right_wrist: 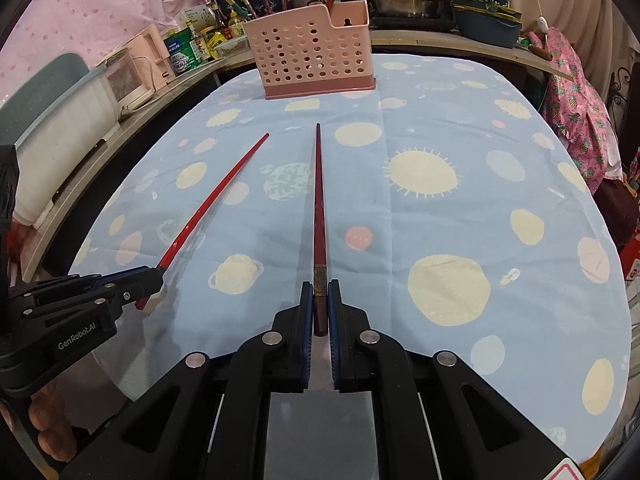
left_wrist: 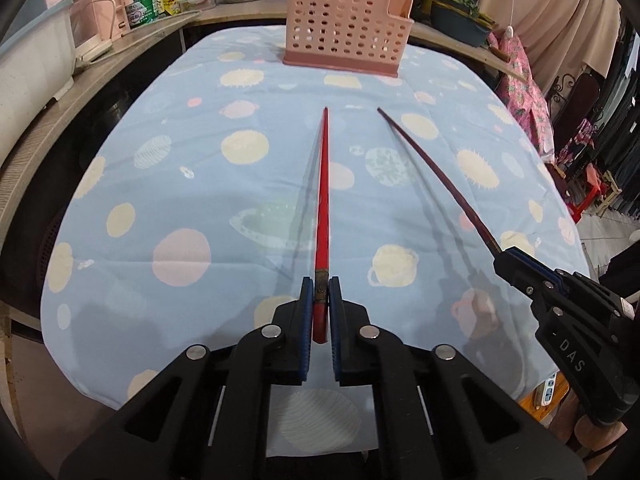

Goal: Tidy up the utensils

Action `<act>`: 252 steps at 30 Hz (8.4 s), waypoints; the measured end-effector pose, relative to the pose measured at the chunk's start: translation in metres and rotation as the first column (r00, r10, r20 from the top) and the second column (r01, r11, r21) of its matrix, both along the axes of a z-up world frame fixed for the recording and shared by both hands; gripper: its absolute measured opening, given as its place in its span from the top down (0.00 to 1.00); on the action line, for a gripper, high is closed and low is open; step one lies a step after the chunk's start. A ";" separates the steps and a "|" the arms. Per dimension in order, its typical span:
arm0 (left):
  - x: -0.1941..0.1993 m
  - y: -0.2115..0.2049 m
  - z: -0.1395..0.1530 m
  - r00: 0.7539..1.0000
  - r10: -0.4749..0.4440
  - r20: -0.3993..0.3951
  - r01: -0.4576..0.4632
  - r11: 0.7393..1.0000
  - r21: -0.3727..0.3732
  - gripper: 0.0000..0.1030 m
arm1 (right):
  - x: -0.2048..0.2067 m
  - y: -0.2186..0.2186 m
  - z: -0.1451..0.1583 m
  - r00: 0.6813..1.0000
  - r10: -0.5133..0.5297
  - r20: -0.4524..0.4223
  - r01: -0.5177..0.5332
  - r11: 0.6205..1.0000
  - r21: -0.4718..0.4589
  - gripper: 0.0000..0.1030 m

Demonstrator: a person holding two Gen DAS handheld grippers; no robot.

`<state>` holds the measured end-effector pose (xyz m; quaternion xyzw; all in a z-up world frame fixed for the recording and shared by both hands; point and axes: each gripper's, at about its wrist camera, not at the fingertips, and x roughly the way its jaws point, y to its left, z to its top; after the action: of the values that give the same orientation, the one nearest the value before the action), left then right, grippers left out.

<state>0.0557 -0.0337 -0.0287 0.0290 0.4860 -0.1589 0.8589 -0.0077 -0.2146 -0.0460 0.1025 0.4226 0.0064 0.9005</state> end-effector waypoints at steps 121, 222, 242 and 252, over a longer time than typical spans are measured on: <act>0.235 -0.078 0.214 0.876 0.138 0.463 -0.116 0.990 -0.076 0.58 | 0.255 -0.064 0.208 0.915 -0.051 0.399 0.069 0.997 -0.031 0.57; 0.154 -0.037 0.100 0.939 0.175 0.296 -0.214 0.971 0.106 0.08 | 0.150 -0.023 0.106 0.978 -0.108 0.177 0.134 0.981 -0.138 0.06; 0.162 -0.037 0.094 0.941 0.175 0.291 -0.215 0.970 0.112 0.07 | 0.160 -0.025 0.100 0.980 -0.117 0.164 0.141 0.980 -0.141 0.06; 0.166 -0.037 0.092 0.939 0.176 0.295 -0.218 0.969 0.117 0.07 | 0.166 -0.024 0.098 0.981 -0.111 0.159 0.136 0.979 -0.154 0.06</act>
<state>0.2222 -0.0708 0.0632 0.0662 0.3695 -0.0296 0.9264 0.1578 -0.2382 0.0519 0.0533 0.3458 -0.0769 0.9336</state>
